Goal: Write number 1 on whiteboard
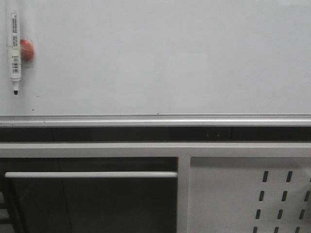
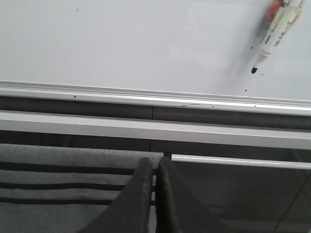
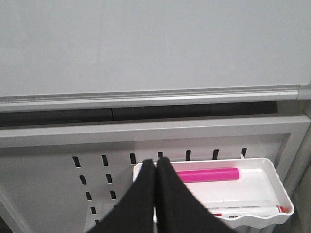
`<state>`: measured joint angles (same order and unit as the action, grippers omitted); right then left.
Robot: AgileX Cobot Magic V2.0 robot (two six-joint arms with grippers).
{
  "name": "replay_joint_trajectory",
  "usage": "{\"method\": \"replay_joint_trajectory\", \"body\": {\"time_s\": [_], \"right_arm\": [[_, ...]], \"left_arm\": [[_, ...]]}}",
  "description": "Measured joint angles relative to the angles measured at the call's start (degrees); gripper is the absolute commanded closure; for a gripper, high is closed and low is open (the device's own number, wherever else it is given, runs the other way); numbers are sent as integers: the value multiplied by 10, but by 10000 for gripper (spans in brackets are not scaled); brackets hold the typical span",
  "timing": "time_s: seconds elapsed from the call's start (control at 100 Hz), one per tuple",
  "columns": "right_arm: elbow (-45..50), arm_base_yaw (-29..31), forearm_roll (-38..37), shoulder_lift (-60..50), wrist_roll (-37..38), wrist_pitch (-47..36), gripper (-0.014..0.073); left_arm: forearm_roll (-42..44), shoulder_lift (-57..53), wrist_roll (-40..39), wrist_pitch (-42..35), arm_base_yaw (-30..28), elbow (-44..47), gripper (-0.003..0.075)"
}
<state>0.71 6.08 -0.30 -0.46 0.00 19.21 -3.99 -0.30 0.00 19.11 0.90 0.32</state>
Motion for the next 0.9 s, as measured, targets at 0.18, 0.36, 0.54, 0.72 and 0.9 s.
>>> {"method": "replay_joint_trajectory", "body": {"time_s": [0.18,0.36,0.54,0.72,0.9], "right_arm": [[0,0,0,0,0,0,665],[0,0,0,0,0,0,665],[0,0,0,0,0,0,665],[0,0,0,0,0,-26,665],[0,0,0,0,0,-178,665]], "left_arm": [[0,0,0,0,0,0,738],[0,0,0,0,0,0,738],[0,0,0,0,0,0,738],[-1,0,0,-15,0,0,738],[-2,0,0,-71,0,0,738]]}}
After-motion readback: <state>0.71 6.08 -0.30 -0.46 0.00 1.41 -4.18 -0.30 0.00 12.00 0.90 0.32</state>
